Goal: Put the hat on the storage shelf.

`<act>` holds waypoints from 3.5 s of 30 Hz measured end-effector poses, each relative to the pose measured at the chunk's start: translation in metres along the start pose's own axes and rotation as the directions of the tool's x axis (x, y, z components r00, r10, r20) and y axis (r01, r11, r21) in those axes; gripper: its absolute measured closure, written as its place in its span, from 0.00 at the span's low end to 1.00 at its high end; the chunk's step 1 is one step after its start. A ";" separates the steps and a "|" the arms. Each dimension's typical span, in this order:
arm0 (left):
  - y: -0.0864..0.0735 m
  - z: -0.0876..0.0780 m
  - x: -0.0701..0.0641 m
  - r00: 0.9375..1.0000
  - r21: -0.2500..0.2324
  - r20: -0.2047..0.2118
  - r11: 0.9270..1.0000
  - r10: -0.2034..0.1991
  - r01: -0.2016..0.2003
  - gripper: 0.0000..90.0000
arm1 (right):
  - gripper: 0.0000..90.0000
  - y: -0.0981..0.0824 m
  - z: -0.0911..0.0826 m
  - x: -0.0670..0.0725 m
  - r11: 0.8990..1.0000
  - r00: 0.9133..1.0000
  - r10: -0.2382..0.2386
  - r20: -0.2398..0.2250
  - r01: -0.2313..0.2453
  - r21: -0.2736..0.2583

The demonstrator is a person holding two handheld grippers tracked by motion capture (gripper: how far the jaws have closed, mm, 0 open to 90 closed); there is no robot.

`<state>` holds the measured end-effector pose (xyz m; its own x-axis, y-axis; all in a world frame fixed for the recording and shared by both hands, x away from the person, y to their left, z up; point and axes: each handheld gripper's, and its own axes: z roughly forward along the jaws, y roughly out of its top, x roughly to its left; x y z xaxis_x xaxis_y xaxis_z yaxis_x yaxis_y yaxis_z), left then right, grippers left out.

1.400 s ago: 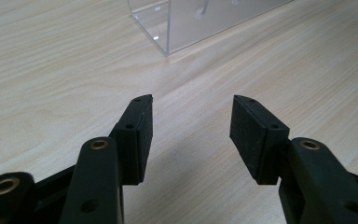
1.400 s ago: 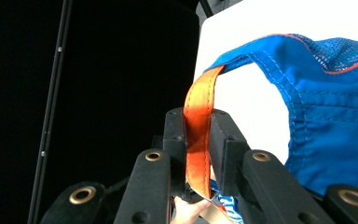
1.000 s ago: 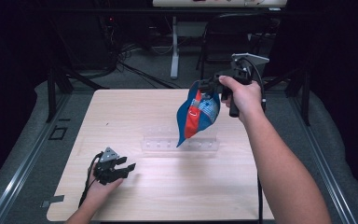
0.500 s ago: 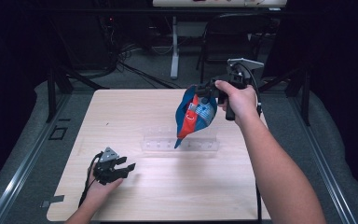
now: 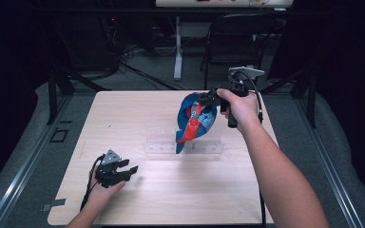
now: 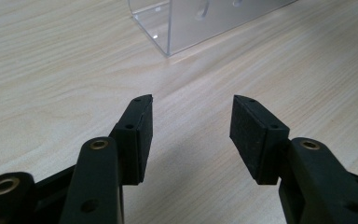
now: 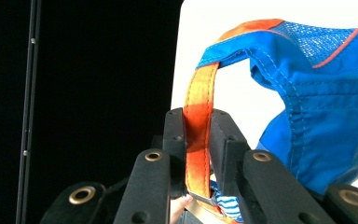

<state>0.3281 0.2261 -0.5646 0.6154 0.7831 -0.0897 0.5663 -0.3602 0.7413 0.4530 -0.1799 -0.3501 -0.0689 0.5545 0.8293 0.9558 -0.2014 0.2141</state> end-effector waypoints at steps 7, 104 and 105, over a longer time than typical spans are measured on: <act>0.001 0.003 0.001 1.000 0.005 0.001 1.000 -0.001 0.001 0.55 | 0.87 0.001 0.001 -0.005 1.000 1.000 0.006 0.002 -0.006 0.016; -0.001 0.001 0.000 1.000 -0.002 -0.009 1.000 -0.001 0.001 0.55 | 0.61 -0.131 -0.007 -0.129 0.945 0.908 -0.298 0.296 0.323 -0.041; -0.001 0.001 0.000 1.000 -0.002 -0.008 1.000 -0.002 0.002 0.55 | 0.60 -0.134 -0.007 -0.131 0.944 0.909 -0.296 0.294 0.326 -0.057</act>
<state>0.3280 0.2254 -0.5662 0.6099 0.7878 -0.0857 0.5664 -0.3577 0.7425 0.3317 -0.2311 -0.4843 -0.2611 0.8012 0.5384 0.8635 -0.0554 0.5013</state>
